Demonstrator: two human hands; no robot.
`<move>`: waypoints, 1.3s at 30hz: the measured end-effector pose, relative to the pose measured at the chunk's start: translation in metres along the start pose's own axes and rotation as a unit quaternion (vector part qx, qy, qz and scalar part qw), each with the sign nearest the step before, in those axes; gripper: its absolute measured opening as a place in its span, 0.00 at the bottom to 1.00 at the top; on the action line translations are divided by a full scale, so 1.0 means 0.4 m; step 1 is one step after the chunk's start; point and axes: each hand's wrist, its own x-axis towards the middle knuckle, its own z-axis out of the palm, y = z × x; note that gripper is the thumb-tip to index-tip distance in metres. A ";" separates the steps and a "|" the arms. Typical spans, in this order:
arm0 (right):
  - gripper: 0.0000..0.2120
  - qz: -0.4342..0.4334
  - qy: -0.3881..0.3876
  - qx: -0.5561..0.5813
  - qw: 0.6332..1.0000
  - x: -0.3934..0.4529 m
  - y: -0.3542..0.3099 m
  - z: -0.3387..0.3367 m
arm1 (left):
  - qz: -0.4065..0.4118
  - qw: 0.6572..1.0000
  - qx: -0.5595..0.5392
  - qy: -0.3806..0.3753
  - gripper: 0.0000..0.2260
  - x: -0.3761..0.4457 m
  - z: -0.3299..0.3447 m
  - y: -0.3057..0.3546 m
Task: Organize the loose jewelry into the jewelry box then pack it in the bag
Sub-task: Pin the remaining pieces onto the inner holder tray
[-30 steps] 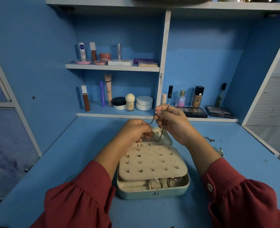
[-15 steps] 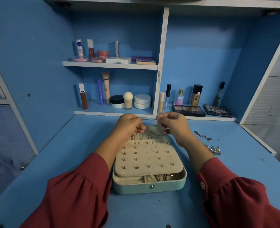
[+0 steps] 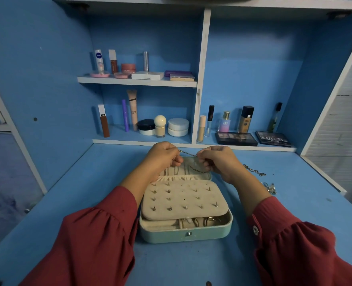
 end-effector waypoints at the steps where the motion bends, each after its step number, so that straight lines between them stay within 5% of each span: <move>1: 0.04 0.003 -0.004 0.001 1.000 0.000 -0.001 -0.001 | 0.000 1.000 0.001 -0.001 0.06 0.001 0.001 0.001; 12: 0.06 -0.014 -0.035 -0.140 0.989 -0.013 -0.029 -0.031 | 0.034 0.997 0.048 -0.047 0.04 0.022 0.005 0.033; 21: 0.07 -0.137 -0.027 -0.502 0.854 0.001 -0.009 -0.004 | 0.122 0.922 0.356 -0.088 0.06 0.069 0.046 0.043; 26: 0.08 -0.136 0.018 -0.482 0.865 0.013 -0.001 -0.021 | 0.149 0.902 0.394 -0.099 0.07 0.071 0.051 0.043; 32: 0.06 -0.094 0.000 -0.441 0.893 0.023 0.014 -0.029 | 0.173 0.950 0.245 -0.089 0.03 0.067 0.040 0.046; 39: 0.06 -0.054 -0.058 -0.185 0.979 -0.018 -0.037 -0.027 | 0.153 0.981 0.101 -0.062 0.08 0.058 0.033 0.067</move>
